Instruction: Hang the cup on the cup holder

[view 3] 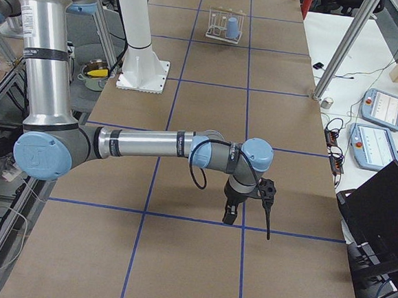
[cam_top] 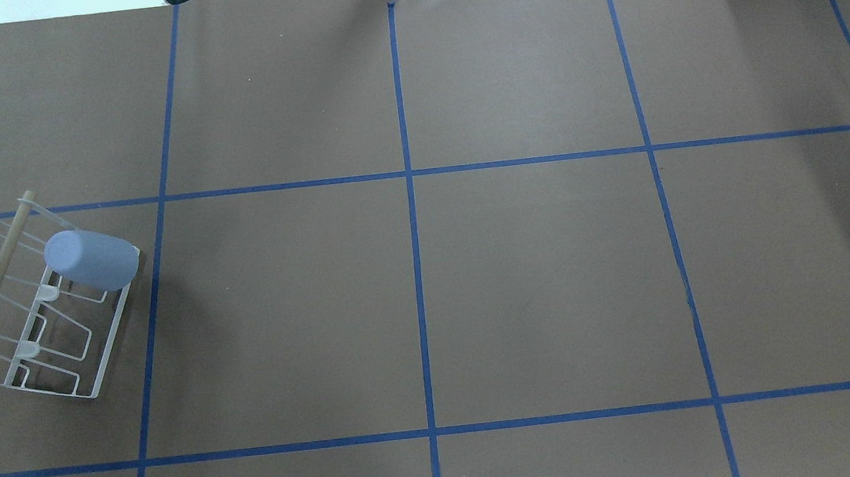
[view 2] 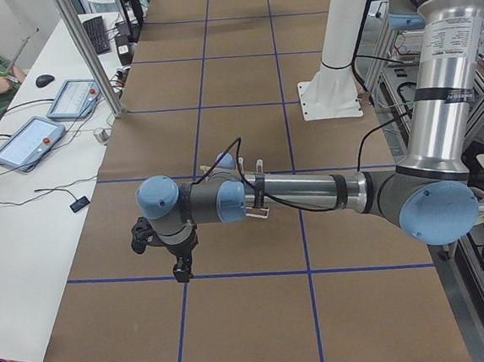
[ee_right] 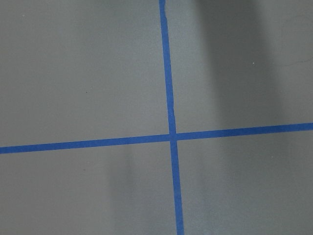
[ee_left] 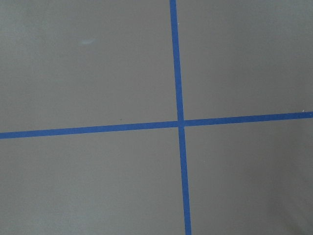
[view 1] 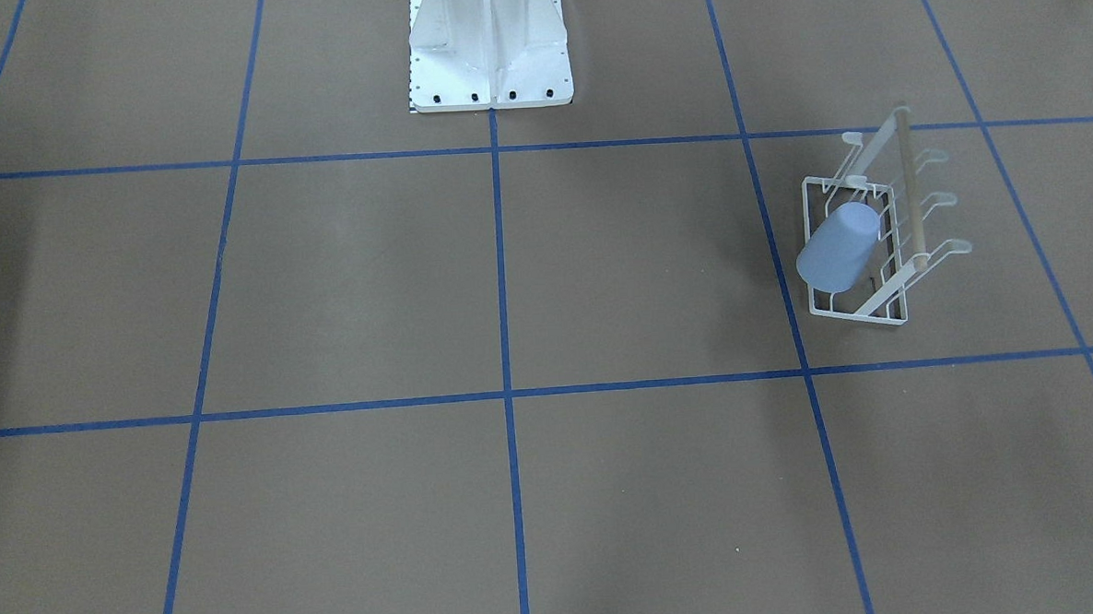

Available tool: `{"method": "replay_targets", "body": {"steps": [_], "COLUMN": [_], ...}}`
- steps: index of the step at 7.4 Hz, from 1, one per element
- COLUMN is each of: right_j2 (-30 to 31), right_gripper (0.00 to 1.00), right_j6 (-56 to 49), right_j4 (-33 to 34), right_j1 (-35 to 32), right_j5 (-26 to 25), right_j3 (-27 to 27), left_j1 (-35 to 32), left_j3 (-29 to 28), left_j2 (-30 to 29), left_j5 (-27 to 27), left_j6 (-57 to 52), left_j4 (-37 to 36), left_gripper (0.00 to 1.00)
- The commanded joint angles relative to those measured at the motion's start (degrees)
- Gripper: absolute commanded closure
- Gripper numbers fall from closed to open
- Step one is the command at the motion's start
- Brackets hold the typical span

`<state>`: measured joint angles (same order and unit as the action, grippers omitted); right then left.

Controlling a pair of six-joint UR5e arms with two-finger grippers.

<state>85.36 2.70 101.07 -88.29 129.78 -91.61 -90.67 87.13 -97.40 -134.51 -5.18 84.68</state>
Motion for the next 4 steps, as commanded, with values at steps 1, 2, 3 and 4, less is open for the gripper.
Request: {"method": "replay_targets", "body": {"steps": [1,2,3,4], "right_j2": [-0.02,-0.02,0.07,-0.02], "right_gripper": [0.00,0.00,0.00,0.00], "right_j6": [-0.06,-0.06,0.11,0.03], "right_j4": [0.00,0.00,0.00,0.00], "right_j1": [-0.13,-0.13,-0.22,-0.22], "right_j5": [-0.06,-0.06,0.20,0.21], "right_j3": [-0.06,-0.15,-0.32,-0.41], "left_j1": [-0.03,-0.03,-0.03,0.06], "left_j3": [-0.03,-0.21,-0.38,-0.47], "left_j2": [0.02,0.02,0.02,0.02], "left_j5": [0.12,0.13,0.13,0.13], "left_j6": [0.00,0.00,0.00,0.00], "left_j4": [0.05,0.22,0.22,0.31], "left_gripper": [0.02,0.02,0.02,0.02]}}
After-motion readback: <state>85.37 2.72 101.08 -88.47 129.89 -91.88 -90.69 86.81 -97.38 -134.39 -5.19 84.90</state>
